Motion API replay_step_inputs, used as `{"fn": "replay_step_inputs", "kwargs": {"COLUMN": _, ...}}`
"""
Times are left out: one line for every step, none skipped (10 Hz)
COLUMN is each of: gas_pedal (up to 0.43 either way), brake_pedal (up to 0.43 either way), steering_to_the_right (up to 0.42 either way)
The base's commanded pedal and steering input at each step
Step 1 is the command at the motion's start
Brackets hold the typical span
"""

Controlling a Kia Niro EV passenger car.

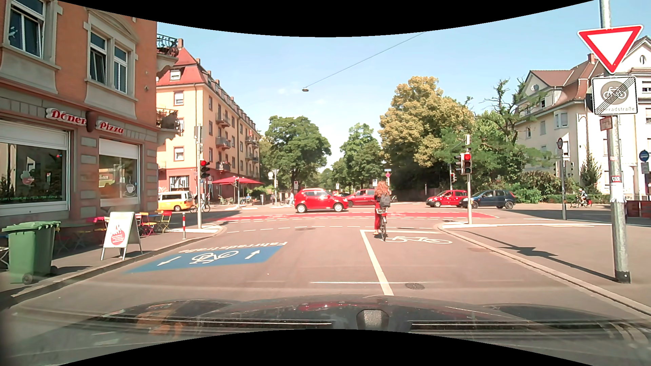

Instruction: Follow the waypoints while adhering to traffic rules and regulations

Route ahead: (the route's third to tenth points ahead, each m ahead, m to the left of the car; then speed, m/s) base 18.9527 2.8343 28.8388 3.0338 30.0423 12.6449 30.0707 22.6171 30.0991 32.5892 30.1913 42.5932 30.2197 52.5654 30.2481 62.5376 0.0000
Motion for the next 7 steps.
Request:
{"fn": "replay_step_inputs", "kwargs": {"gas_pedal": 0.000, "brake_pedal": 0.280, "steering_to_the_right": 0.000}}
{"fn": "replay_step_inputs", "kwargs": {"gas_pedal": 0.000, "brake_pedal": 0.280, "steering_to_the_right": 0.000}}
{"fn": "replay_step_inputs", "kwargs": {"gas_pedal": 0.000, "brake_pedal": 0.280, "steering_to_the_right": 0.000}}
{"fn": "replay_step_inputs", "kwargs": {"gas_pedal": 0.000, "brake_pedal": 0.280, "steering_to_the_right": 0.000}}
{"fn": "replay_step_inputs", "kwargs": {"gas_pedal": 0.000, "brake_pedal": 0.280, "steering_to_the_right": 0.000}}
{"fn": "replay_step_inputs", "kwargs": {"gas_pedal": 0.000, "brake_pedal": 0.280, "steering_to_the_right": 0.000}}
{"fn": "replay_step_inputs", "kwargs": {"gas_pedal": 0.000, "brake_pedal": 0.280, "steering_to_the_right": 0.000}}
